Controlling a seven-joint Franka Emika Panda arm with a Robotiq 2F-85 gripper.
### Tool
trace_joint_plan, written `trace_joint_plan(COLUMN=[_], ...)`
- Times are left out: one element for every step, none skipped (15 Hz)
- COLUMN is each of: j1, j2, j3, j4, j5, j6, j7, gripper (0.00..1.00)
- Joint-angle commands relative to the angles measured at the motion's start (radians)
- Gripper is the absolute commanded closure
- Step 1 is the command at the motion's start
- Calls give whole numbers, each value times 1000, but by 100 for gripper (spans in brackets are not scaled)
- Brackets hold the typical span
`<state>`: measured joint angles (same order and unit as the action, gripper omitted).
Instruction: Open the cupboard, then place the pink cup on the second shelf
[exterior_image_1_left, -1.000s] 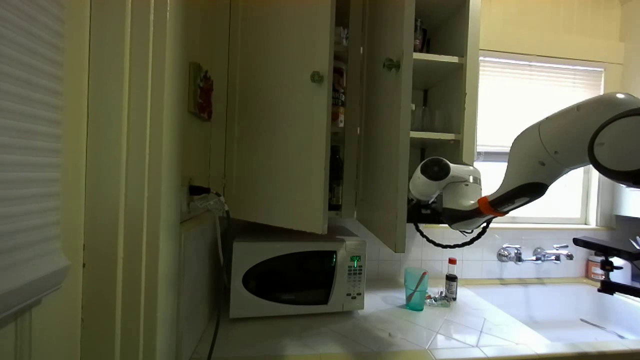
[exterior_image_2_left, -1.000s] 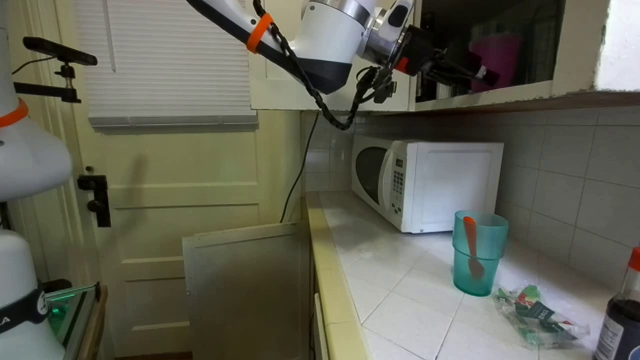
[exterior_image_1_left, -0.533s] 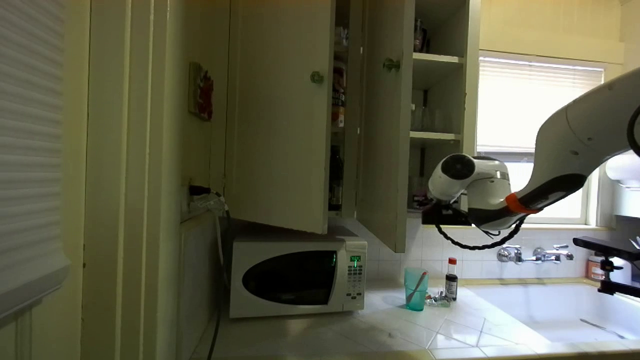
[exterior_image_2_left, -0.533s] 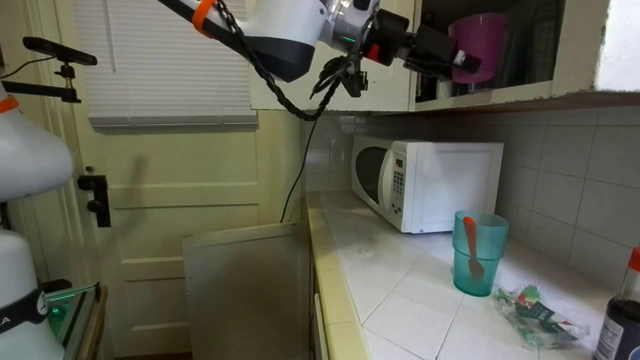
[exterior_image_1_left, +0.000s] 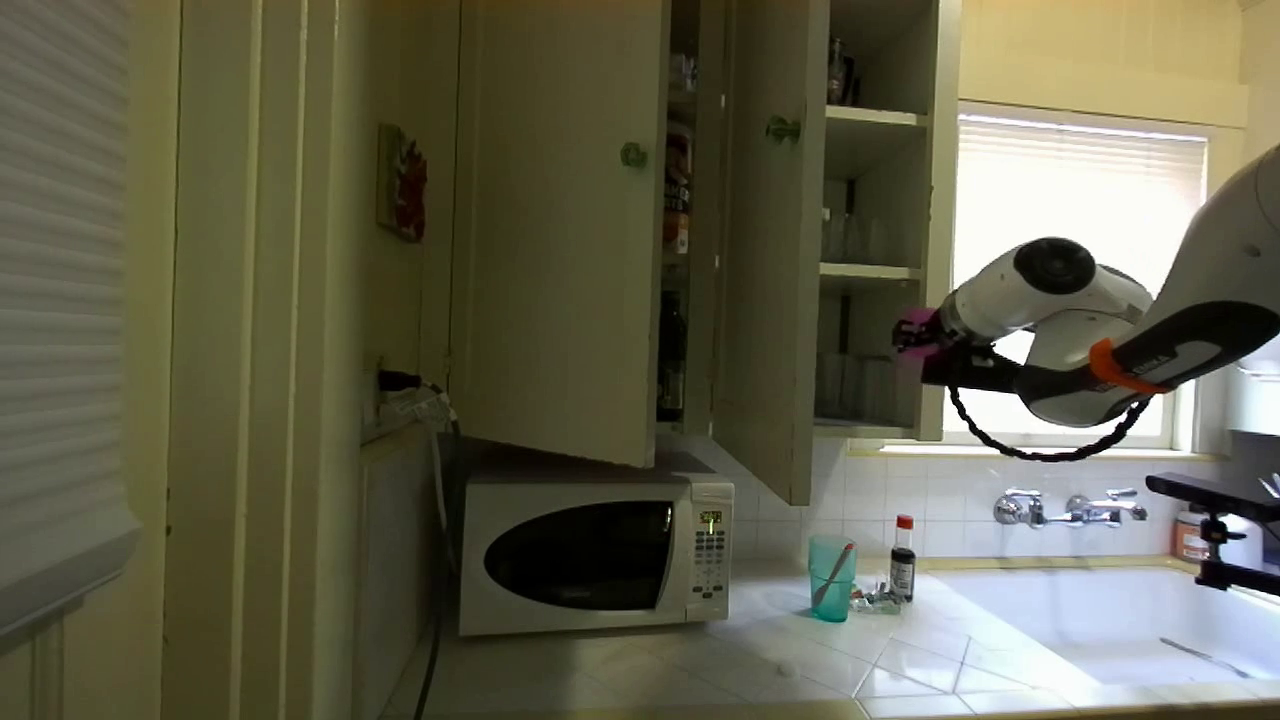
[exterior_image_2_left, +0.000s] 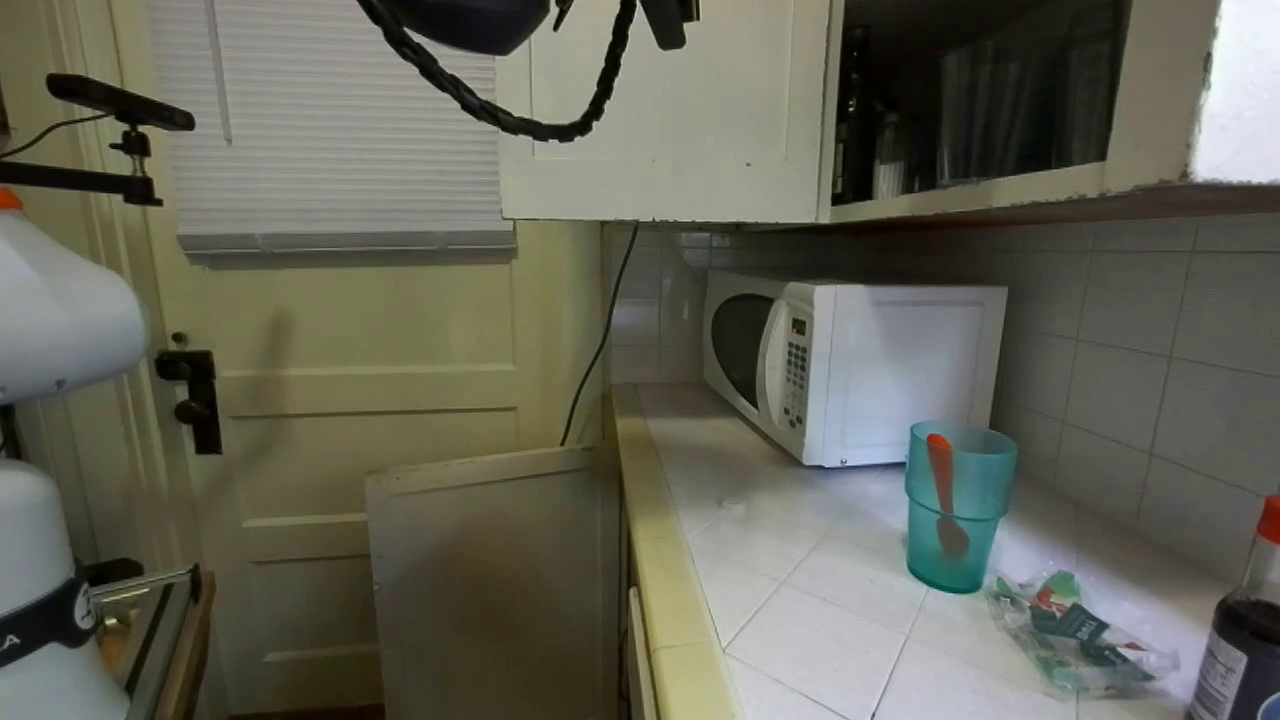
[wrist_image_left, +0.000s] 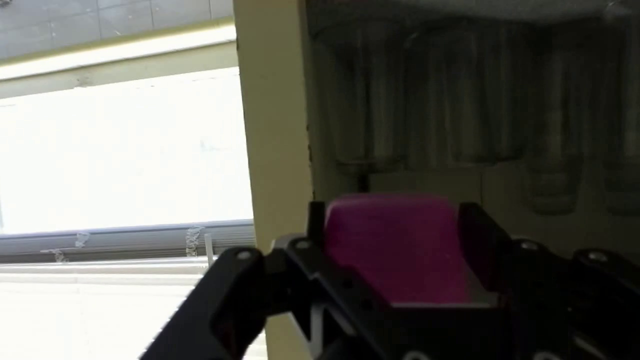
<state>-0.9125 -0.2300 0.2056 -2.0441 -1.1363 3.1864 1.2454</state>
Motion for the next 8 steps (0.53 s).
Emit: trace_joint_plan(j1=[149, 206, 271, 338, 393, 446, 495, 535], j2=[25, 25, 16, 5, -11, -24, -38, -53], j3=[-127, -164, -200, -236, -271, -296, -326, -349], j4=[3, 9, 14, 12, 26, 27, 36, 43], j5=[161, 199, 240, 317, 320, 416, 465, 521], j6=[60, 57, 42, 28, 10, 0, -15, -39], j7=[-227, -287, -350, -448, -472, -588, -654, -733], gripper=[58, 58, 58, 58, 58, 58, 58, 58])
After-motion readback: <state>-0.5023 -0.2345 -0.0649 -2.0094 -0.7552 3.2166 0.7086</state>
